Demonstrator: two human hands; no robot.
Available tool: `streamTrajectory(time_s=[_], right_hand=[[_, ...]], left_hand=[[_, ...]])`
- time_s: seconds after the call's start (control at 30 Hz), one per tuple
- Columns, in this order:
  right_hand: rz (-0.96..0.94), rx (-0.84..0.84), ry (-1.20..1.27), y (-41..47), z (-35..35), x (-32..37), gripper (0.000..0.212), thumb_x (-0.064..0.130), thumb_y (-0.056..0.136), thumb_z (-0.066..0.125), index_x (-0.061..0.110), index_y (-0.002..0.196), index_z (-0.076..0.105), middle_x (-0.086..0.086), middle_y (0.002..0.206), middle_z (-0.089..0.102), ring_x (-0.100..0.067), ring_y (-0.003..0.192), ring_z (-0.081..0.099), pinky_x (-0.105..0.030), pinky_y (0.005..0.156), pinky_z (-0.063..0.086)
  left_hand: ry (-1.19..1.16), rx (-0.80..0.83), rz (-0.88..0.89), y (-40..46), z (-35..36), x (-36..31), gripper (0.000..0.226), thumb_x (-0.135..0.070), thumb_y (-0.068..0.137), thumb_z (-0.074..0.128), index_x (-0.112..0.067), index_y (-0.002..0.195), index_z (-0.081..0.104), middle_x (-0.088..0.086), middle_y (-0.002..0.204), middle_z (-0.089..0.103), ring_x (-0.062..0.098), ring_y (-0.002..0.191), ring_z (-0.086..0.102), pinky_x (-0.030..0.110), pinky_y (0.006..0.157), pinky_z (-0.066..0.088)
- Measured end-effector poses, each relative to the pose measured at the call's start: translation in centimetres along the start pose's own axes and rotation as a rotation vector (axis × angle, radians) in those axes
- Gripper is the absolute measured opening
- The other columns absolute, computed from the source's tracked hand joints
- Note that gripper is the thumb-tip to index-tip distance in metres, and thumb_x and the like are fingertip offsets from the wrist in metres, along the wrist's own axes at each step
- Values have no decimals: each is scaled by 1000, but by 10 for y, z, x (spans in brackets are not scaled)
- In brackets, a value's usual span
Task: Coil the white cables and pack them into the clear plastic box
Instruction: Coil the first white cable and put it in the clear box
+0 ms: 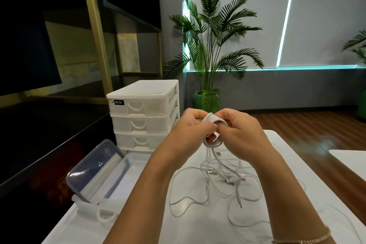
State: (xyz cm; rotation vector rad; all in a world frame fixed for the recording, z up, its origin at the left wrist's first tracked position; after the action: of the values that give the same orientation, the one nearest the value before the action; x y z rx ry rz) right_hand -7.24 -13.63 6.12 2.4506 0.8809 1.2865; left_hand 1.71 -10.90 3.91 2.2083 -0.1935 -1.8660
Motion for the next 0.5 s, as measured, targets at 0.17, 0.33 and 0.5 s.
streamTrajectory(time_s=[0.17, 0.33, 0.5], right_hand=[[45, 10, 6, 1, -7, -8, 19, 13, 91, 49, 23, 78, 59, 9, 70, 59, -8, 64, 51, -20, 55, 38], [51, 38, 22, 1, -11, -12, 26, 11, 90, 51, 28, 71, 55, 6, 68, 56, -9, 63, 47, -24, 57, 37], [60, 14, 20, -1, -14, -13, 19, 17, 92, 51, 24, 75, 56, 6, 71, 55, -8, 63, 46, -23, 57, 37]], left_hand=[[63, -17, 110, 3, 7, -3, 25, -20, 88, 54, -33, 109, 48, -3, 82, 58, 8, 70, 53, 26, 70, 47], [284, -70, 188, 2, 10, -8, 20, -31, 94, 50, -24, 112, 51, -10, 96, 57, 11, 88, 56, 34, 82, 51], [430, -189, 246, -3, 7, -17, 21, -38, 95, 44, -23, 109, 49, -17, 88, 53, 5, 82, 55, 13, 67, 46]])
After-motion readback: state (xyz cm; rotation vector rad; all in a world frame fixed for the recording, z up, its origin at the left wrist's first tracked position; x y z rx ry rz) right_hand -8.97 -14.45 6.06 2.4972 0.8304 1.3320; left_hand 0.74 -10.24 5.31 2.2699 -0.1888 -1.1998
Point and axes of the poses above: each hand's wrist, its own y-axis towards the middle knuckle, its own z-axis out of the palm, x = y × z, the point moved 9 cm from there along y, towards the middle knuckle
